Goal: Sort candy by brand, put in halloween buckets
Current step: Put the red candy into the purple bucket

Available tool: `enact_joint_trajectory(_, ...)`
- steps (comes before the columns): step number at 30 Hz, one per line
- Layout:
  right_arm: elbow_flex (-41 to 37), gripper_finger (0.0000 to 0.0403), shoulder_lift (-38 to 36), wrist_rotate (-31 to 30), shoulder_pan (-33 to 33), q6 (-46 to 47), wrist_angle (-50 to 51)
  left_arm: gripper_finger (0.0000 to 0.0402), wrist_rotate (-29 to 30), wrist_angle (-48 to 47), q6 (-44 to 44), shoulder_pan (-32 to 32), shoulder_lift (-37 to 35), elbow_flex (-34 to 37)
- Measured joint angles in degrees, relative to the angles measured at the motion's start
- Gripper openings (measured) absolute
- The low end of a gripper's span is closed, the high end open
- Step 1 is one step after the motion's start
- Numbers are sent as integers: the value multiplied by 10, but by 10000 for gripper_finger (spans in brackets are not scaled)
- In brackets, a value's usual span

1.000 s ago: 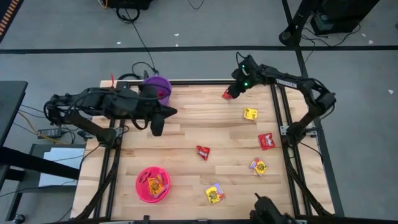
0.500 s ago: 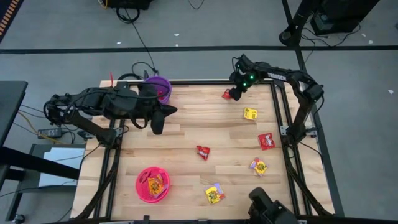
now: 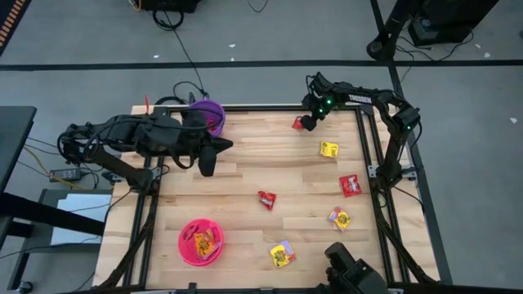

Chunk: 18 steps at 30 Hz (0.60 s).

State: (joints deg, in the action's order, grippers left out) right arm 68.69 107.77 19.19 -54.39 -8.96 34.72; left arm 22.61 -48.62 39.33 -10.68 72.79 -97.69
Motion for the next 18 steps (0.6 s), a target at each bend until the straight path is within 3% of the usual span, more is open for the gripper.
enact_joint_trajectory(5, 0, 311, 0, 29, 3, 33, -39, 6, 0, 0, 0, 0, 0, 0)
enact_joint_trajectory(18, 3, 279, 45, 31, 28, 62, -47, 6, 2, 25, 0, 0, 0, 0)
